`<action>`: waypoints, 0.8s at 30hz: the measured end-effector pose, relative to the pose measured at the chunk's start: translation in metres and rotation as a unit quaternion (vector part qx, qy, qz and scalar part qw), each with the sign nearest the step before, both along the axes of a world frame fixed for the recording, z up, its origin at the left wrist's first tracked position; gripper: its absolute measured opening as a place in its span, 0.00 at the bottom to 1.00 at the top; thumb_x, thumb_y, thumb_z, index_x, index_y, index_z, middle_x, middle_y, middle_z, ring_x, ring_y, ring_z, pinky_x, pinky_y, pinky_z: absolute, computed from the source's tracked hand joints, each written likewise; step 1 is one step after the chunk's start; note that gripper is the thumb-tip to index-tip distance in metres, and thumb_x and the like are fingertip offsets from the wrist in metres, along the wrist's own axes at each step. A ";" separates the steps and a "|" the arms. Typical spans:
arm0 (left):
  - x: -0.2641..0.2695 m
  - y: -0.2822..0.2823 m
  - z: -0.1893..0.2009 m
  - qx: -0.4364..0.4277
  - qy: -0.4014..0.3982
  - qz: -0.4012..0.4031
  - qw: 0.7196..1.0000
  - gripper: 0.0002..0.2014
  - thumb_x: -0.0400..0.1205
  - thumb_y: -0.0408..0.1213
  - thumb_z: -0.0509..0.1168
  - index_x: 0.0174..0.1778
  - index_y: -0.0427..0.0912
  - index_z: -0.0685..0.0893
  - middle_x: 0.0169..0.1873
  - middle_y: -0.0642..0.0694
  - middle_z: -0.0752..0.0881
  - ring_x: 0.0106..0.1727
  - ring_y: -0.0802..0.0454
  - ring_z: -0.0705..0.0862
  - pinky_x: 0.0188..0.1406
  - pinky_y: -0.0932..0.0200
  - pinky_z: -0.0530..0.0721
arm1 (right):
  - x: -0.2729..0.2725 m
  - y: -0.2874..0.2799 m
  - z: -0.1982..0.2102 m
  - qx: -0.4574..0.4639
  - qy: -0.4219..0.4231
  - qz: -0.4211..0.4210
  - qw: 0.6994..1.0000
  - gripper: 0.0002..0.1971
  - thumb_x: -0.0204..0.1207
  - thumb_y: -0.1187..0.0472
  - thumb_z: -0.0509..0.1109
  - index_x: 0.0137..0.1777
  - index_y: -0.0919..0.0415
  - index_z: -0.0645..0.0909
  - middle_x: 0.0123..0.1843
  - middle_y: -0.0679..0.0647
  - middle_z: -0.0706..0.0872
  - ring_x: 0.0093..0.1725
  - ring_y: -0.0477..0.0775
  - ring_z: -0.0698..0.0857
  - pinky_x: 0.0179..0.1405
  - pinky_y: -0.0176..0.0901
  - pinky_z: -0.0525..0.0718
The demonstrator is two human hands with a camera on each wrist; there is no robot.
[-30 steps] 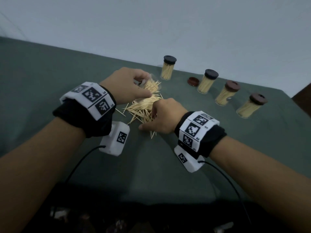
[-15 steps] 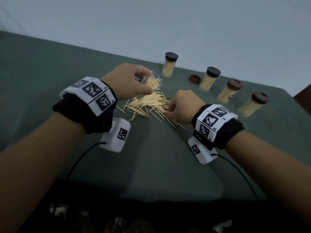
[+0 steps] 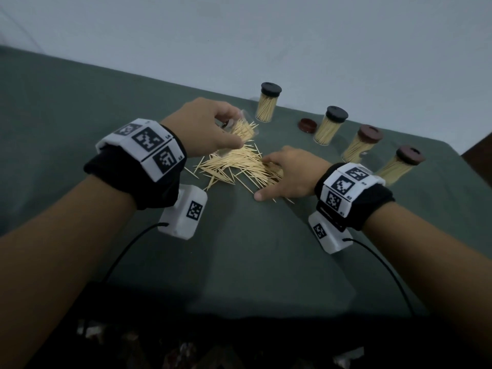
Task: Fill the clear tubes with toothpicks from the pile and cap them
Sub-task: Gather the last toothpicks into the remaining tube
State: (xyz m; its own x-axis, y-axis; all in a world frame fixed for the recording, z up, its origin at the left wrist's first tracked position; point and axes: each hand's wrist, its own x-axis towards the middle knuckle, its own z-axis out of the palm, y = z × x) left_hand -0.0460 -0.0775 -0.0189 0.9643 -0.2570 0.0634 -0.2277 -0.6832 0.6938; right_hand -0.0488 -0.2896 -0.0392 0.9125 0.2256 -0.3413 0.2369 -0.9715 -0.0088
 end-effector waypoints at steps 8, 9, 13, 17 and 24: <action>-0.001 0.001 0.000 0.009 0.000 -0.003 1.000 0.29 0.73 0.47 0.77 0.72 0.54 0.80 0.59 0.55 0.85 0.58 0.55 0.85 0.64 0.52 0.82 | -0.002 -0.008 -0.002 0.090 -0.053 0.037 0.994 0.29 0.74 0.51 0.76 0.75 0.41 0.73 0.62 0.44 0.85 0.53 0.43 0.78 0.54 0.35 0.72; -0.001 0.001 0.000 0.008 0.000 -0.002 1.000 0.29 0.73 0.47 0.77 0.71 0.54 0.80 0.59 0.55 0.85 0.58 0.55 0.85 0.64 0.53 0.82 | -0.002 -0.011 -0.002 0.091 -0.046 0.028 0.994 0.31 0.73 0.50 0.76 0.76 0.42 0.72 0.63 0.44 0.84 0.56 0.45 0.80 0.55 0.36 0.73; -0.001 0.001 0.001 0.000 0.004 -0.002 1.000 0.28 0.73 0.47 0.77 0.71 0.53 0.81 0.58 0.54 0.86 0.57 0.55 0.85 0.64 0.53 0.82 | -0.005 -0.021 0.007 0.027 -0.014 0.001 1.000 0.38 0.70 0.45 0.79 0.79 0.45 0.68 0.68 0.46 0.81 0.66 0.52 0.79 0.60 0.40 0.73; 0.000 0.000 0.000 0.000 0.005 -0.003 1.000 0.28 0.73 0.46 0.77 0.71 0.53 0.81 0.56 0.55 0.85 0.57 0.55 0.85 0.64 0.53 0.82 | -0.003 -0.019 0.003 0.064 -0.036 -0.019 0.997 0.31 0.69 0.54 0.81 0.73 0.47 0.78 0.60 0.46 0.87 0.59 0.48 0.83 0.58 0.38 0.78; 0.002 0.002 -0.001 0.001 0.008 -0.002 1.000 0.29 0.73 0.47 0.78 0.71 0.53 0.81 0.58 0.54 0.86 0.58 0.54 0.85 0.68 0.49 0.81 | -0.001 -0.007 0.003 0.072 -0.032 0.008 0.997 0.35 0.67 0.43 0.80 0.75 0.47 0.76 0.63 0.46 0.85 0.62 0.48 0.82 0.57 0.36 0.75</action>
State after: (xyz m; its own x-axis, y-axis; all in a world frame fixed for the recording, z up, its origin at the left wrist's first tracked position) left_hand -0.0445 -0.0757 -0.0204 0.9644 -0.2602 0.0482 -0.2191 -0.6832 0.6966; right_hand -0.0497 -0.2967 -0.0357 0.9275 0.2825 -0.2449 0.2568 -0.9574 -0.1318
